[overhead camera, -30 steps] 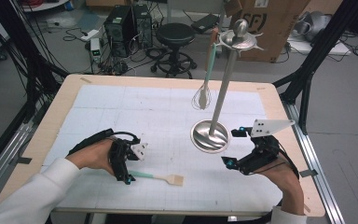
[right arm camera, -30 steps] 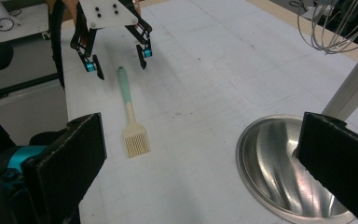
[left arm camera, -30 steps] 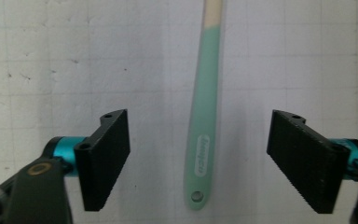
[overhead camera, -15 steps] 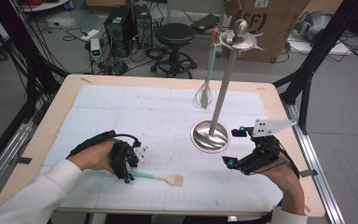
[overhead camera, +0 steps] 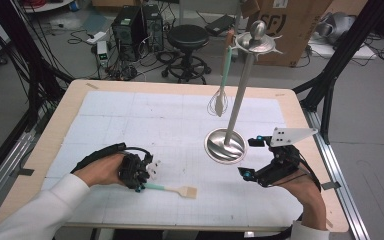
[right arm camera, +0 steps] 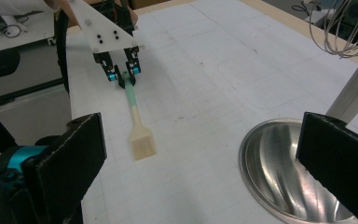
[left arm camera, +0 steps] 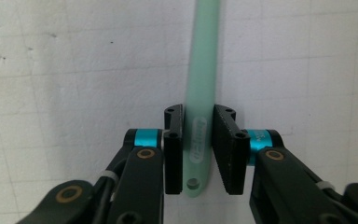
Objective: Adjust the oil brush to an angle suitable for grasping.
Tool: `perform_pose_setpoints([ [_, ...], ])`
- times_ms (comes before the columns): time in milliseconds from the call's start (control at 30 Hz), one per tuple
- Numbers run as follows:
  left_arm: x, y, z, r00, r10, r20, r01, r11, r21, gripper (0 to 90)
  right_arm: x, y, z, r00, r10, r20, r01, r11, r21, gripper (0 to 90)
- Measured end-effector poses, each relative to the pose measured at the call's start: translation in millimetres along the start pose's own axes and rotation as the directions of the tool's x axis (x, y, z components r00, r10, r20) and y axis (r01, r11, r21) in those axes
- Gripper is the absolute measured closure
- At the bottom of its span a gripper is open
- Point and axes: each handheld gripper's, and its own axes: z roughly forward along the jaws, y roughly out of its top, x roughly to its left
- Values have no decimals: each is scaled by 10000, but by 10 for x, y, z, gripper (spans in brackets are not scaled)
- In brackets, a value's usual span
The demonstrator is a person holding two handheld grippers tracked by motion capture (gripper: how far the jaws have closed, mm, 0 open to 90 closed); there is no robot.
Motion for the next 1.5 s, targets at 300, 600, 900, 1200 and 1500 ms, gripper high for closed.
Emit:
perform_pose_setpoints([
  [300,1,-13,-17,9998,160,149,-159,9999,-47,767,3,5,7,10000,37,-16,-37,10000,-3,2],
  [600,12,-80,-192,9998,-50,196,69,9956,-937,768,15,16,-10,10000,4,-46,-5,10000,-80,2],
  [900,-15,-128,-522,9990,-453,51,454,9750,-2175,767,62,84,-45,9994,-299,-179,296,9994,-171,2],
  [1200,-17,87,-697,9990,-428,116,443,9656,-2562,767,94,125,-131,9981,-577,-228,571,9980,-266,2],
  [1500,43,389,-652,9984,-340,456,465,9496,-3099,767,106,142,-176,9969,-737,-278,731,9971,-210,2],
])
